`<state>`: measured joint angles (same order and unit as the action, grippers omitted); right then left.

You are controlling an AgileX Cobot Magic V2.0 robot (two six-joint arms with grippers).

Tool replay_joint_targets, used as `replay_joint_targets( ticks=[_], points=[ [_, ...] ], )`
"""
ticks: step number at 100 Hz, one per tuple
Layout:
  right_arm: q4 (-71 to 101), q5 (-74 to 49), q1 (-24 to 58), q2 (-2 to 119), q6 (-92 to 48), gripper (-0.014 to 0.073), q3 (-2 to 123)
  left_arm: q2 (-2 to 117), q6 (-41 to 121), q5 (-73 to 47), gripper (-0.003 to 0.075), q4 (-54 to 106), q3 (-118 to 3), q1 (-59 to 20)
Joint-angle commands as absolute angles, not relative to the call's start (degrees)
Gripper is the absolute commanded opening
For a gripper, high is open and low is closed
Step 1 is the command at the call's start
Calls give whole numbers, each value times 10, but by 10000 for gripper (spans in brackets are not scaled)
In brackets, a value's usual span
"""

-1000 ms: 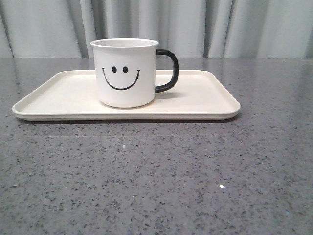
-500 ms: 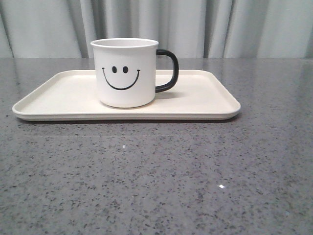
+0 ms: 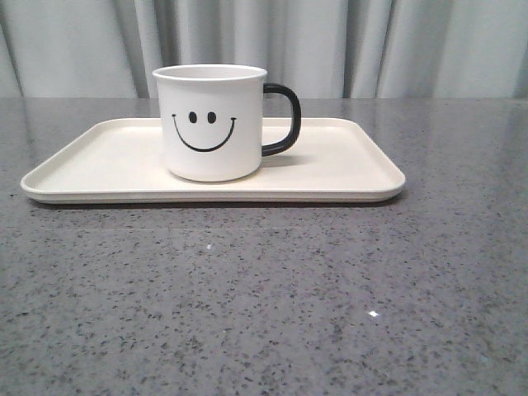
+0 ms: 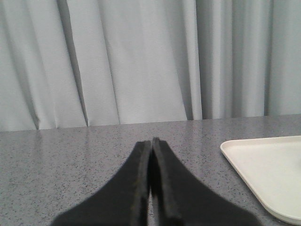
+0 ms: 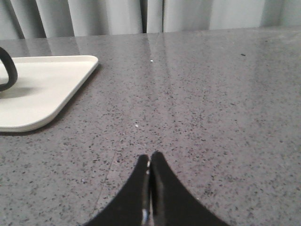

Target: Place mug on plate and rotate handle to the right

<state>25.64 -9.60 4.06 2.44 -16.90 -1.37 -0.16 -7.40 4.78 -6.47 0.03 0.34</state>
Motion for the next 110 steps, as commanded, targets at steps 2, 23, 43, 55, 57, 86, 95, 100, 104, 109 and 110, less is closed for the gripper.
replay_joint_targets(
  ticks=[2,23,43,55,57,86,95,100,104,109,110],
  points=[
    [189,-44,42,29,-102,-111,-8,-19,-80,90,-20,-58,6,4],
    [167,-32,42,29,-88,-111,-16,-19,-80,90,-20,-58,6,4],
    [164,-21,42,29,-88,-111,-16,-19,-80,90,-20,-58,6,4],
    [163,-23,42,13,-88,-111,-16,-19,-80,90,-20,-58,6,4],
    [162,-25,42,9,-89,-111,-16,-19,-80,90,-20,-58,6,4],
    [158,-24,42,-11,-89,-111,-16,-19,-80,90,-20,-58,6,4],
    [158,-25,42,-18,-89,-111,-16,-19,-80,90,-20,-58,6,4],
    [158,-26,42,-18,-89,-111,-16,-19,-80,90,-20,-58,6,4],
    [158,-26,42,-18,-89,-111,-16,-19,-80,90,-20,-58,6,4],
    [158,-28,42,-18,-89,-111,-16,-19,-80,90,-20,-58,6,4],
    [158,-28,42,-18,-89,-111,-16,-19,-80,90,-20,-58,6,4]
  ],
)
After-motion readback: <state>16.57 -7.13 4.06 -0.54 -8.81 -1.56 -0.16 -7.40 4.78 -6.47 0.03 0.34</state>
